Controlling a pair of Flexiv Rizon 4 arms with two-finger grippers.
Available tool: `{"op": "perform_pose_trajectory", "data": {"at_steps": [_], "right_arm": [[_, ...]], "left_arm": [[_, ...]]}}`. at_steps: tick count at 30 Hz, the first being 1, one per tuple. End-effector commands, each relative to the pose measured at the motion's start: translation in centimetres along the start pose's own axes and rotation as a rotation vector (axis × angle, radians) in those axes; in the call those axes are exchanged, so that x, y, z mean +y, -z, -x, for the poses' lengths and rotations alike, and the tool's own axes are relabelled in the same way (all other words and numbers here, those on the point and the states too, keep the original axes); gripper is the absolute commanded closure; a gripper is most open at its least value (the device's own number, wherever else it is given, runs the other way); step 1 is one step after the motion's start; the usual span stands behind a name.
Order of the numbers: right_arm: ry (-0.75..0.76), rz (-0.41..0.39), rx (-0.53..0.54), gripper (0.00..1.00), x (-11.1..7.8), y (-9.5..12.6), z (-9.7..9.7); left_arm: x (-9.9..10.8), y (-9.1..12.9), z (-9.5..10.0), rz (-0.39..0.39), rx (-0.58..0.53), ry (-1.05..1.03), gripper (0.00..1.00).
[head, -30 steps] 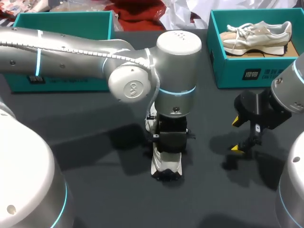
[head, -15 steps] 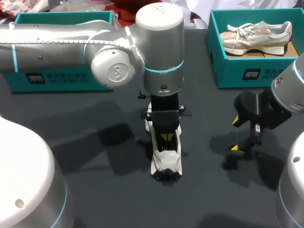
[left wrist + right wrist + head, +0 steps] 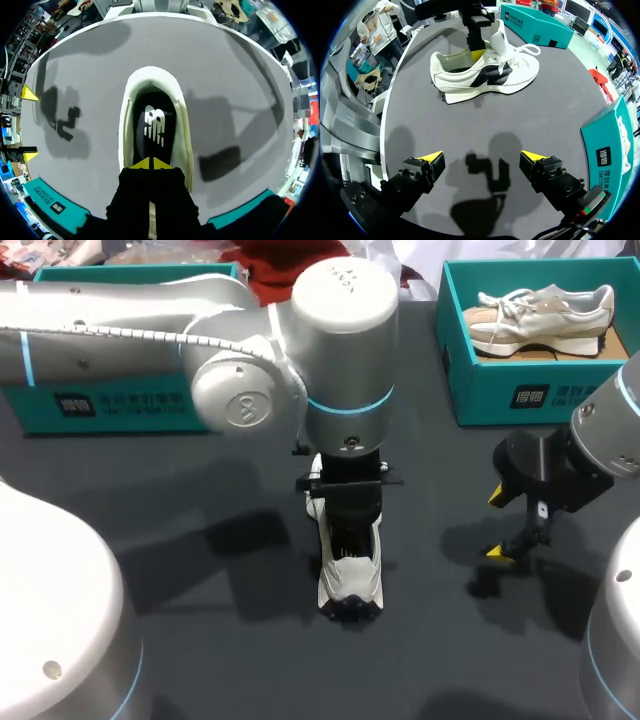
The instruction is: Take the shoe out of the shoebox, open the shoe tongue, remove and reinsert the insole, then place the shoe into the shoebox
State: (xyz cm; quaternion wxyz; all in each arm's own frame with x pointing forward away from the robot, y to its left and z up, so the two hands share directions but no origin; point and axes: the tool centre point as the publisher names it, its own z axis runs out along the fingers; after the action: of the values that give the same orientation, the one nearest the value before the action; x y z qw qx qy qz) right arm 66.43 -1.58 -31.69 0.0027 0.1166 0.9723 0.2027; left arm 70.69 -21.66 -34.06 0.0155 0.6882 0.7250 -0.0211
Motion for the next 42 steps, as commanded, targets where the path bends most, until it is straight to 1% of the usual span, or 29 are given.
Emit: {"op": "perform_pose_trajectory", "data": {"at_steps": [1,3,4,5,6,7,8,9,10,12,16,18,20,23,25,26,30,38,42], "right_arm": [[-0.001,-0.002,-0.004,0.00,0.0,0.0,-0.2],[-0.001,-0.002,-0.004,0.00,0.0,0.0,-0.2],[-0.001,-0.002,-0.004,0.00,0.0,0.0,-0.2],[-0.001,-0.002,-0.004,0.00,0.0,0.0,-0.2],[-0.001,-0.002,-0.004,0.00,0.0,0.0,-0.2],[-0.001,-0.002,-0.004,0.00,0.0,0.0,-0.2],[-0.001,-0.002,-0.004,0.00,0.0,0.0,-0.2],[-0.001,-0.002,-0.004,0.00,0.0,0.0,-0.2],[-0.001,-0.002,-0.004,0.00,0.0,0.0,-0.2],[-0.001,-0.002,-0.004,0.00,0.0,0.0,-0.2],[-0.001,-0.002,-0.004,0.00,0.0,0.0,-0.2],[-0.001,-0.002,-0.004,0.00,0.0,0.0,-0.2],[-0.001,-0.002,-0.004,0.00,0.0,0.0,-0.2],[-0.001,-0.002,-0.004,0.00,0.0,0.0,-0.2],[-0.001,-0.002,-0.004,0.00,0.0,0.0,-0.2],[-0.001,-0.002,-0.004,0.00,0.0,0.0,-0.2],[-0.001,-0.002,-0.004,0.00,0.0,0.0,-0.2],[-0.001,-0.002,-0.004,0.00,0.0,0.0,-0.2],[-0.001,-0.002,-0.004,0.00,0.0,0.0,-0.2]], "left_arm": [[-0.4,-1.0,-0.2,0.017,-0.001,0.002,1.00],[-0.6,-1.0,-0.4,0.036,0.007,0.009,1.00],[-0.6,-1.0,-0.5,0.040,0.010,0.011,0.98],[-0.6,-1.0,-0.6,0.044,0.011,0.015,0.85],[-0.6,-1.0,-0.7,0.048,0.013,0.019,0.70],[-0.6,-0.9,-0.8,0.056,0.012,0.026,0.58],[-0.7,-0.9,-0.9,0.063,0.011,0.033,0.41],[-0.7,-0.8,-1.0,0.069,0.009,0.038,0.17],[-0.7,-0.8,-1.0,0.077,0.006,0.043,0.09],[-0.7,-0.7,-1.1,0.076,0.005,0.045,0.00],[-0.5,-0.7,-1.1,0.066,0.008,0.061,0.00],[-0.4,-0.7,-1.1,0.030,0.008,0.066,0.00],[-0.3,-0.6,-1.0,0.014,0.007,0.069,0.00],[-0.4,-0.7,-1.0,0.012,0.011,0.068,0.00],[-0.1,-0.8,-0.9,0.004,0.015,0.070,0.00],[0.1,-0.8,-0.8,-0.012,0.015,0.071,0.00],[0.9,-0.3,-0.7,-0.033,0.007,0.078,0.00],[1.4,0.7,-0.5,-0.010,-0.003,0.066,0.00],[2.1,1.2,-0.3,-0.006,0.001,0.054,0.00]]}}
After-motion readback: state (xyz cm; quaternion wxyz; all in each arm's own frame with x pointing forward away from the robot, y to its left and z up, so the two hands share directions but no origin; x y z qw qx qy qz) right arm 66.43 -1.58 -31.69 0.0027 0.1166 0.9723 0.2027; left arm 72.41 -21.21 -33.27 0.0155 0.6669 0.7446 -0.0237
